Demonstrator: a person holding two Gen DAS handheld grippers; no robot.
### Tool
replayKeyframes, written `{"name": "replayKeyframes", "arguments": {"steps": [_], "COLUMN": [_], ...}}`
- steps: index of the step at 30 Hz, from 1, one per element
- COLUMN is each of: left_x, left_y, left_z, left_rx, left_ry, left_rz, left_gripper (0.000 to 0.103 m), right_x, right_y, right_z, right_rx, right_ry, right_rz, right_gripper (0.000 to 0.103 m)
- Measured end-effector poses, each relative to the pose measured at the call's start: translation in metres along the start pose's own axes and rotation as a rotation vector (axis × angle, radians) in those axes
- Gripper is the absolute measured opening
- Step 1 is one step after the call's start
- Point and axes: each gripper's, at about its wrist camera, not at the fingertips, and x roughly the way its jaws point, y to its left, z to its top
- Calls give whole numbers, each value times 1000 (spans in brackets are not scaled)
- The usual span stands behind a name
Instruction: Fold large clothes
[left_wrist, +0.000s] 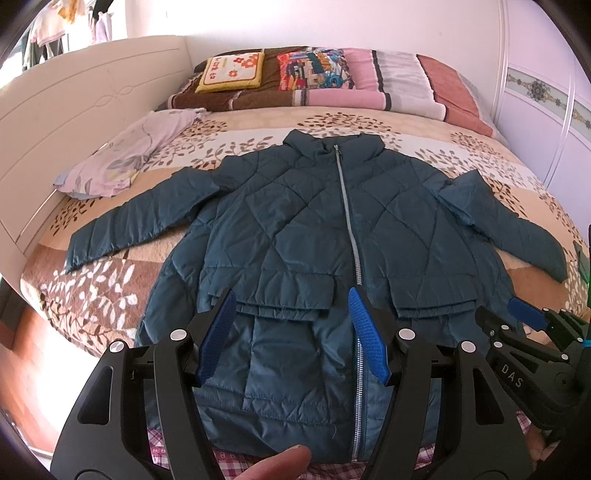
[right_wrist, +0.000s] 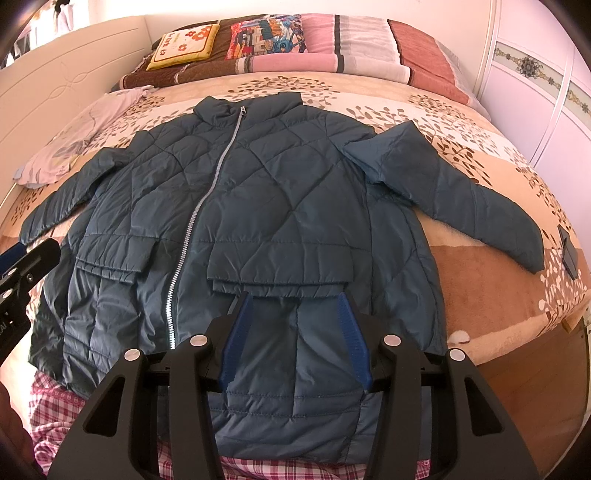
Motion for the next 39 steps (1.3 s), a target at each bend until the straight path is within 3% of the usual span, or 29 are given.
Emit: {"name": "replayKeyframes", "arguments": {"steps": [33,39], "left_x": [6,9], "left_y": [-4,-6], "left_z": [-5,-4], "left_rx": [6,10], "left_ry": [34,58], "left_rz": [3,2], "left_gripper": [64,69], "right_x": [4,10], "right_y": [-3,-17], "right_z": [-1,-3], "right_rx": [10,90], "right_ry": [12,26], "right_rz": [9,27], "right_gripper": [49,54]}}
